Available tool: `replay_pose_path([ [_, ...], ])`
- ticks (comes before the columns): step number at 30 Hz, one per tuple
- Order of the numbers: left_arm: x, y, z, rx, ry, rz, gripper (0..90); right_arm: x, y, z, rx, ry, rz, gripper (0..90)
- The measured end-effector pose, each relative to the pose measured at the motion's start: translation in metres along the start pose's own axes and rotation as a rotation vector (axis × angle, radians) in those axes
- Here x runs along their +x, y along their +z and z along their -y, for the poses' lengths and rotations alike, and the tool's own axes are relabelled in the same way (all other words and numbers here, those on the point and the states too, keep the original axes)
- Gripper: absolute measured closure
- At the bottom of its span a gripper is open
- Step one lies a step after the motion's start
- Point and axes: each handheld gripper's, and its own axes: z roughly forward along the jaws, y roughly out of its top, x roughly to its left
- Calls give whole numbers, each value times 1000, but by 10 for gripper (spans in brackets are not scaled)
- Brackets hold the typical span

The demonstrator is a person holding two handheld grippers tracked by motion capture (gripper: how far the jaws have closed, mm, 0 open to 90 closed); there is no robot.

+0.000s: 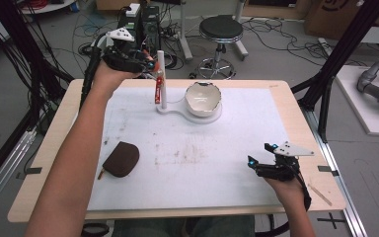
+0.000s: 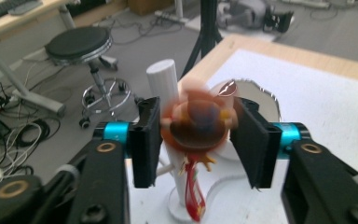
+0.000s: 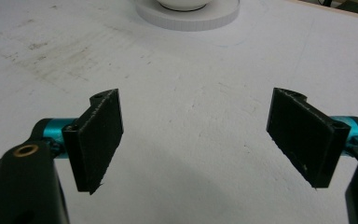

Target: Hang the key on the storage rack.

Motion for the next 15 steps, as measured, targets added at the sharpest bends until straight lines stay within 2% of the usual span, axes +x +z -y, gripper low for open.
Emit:
replay_pose_path([
  [2, 0, -1, 0, -1, -13, -27, 399, 1, 0, 0, 2, 1, -1, 186],
  [10, 0, -10, 2, -21, -22, -18, 384, 1, 1, -1, 0, -3, -3, 186],
  [15, -3, -14, 9, -25, -27, 4, 380, 2, 1, -2, -3, -7, -4, 186],
])
